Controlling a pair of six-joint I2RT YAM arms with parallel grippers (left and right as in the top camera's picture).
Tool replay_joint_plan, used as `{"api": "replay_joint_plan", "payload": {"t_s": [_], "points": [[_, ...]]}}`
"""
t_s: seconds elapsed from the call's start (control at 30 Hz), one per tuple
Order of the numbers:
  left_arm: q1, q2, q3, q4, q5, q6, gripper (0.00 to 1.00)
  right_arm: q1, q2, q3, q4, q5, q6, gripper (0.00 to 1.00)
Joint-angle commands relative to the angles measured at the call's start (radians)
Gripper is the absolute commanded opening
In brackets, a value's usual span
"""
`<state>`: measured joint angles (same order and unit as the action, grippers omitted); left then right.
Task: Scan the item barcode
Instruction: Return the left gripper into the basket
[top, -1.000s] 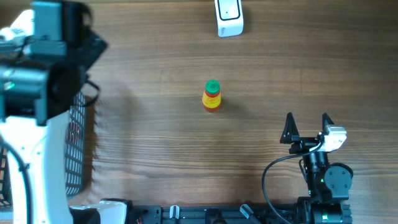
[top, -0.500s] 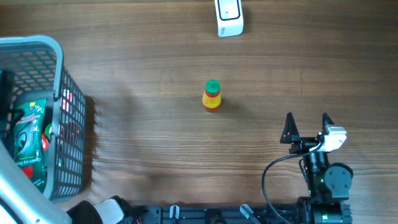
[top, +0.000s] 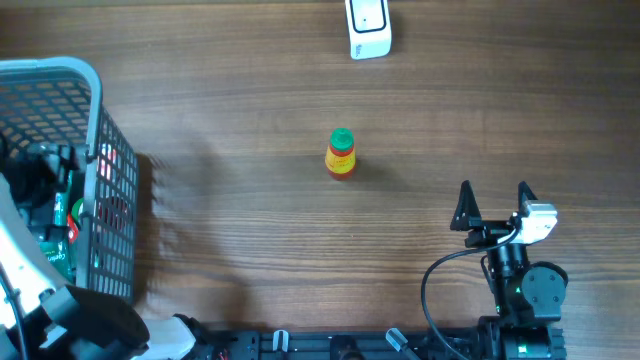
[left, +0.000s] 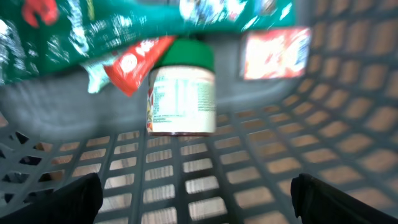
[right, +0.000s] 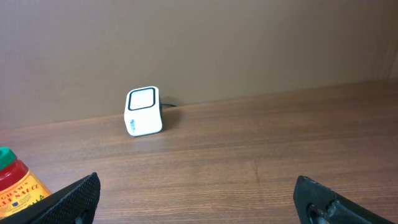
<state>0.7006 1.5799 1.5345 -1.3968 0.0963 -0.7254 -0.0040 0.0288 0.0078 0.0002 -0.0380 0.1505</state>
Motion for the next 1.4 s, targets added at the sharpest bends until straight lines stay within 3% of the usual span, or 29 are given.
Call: {"api": "replay_joint_plan", "payload": {"t_s": [0.0,0.6,0.73,1.0,1.37], "points": [[0.005,0.031,-0.103,0.053,0.053,0.068,1.00,0.007,0.002,-0.003,0.002,-0.015,-0.019,1.00],[0.005,0.058,-0.401,0.340,0.052,0.068,0.99,0.007,0.002,-0.003,0.002,-0.016,-0.019,1.00],[0.005,0.058,-0.431,0.384,0.037,0.068,0.93,0.007,0.002,-0.003,0.002,-0.016,-0.019,1.00],[0.004,0.058,-0.435,0.395,0.006,0.069,0.69,0.007,0.002,-0.003,0.002,-0.016,-0.019,1.00],[0.004,-0.043,-0.347,0.324,-0.001,0.094,0.63,0.007,0.002,-0.003,0.002,-0.015,-0.020,1.00]]}}
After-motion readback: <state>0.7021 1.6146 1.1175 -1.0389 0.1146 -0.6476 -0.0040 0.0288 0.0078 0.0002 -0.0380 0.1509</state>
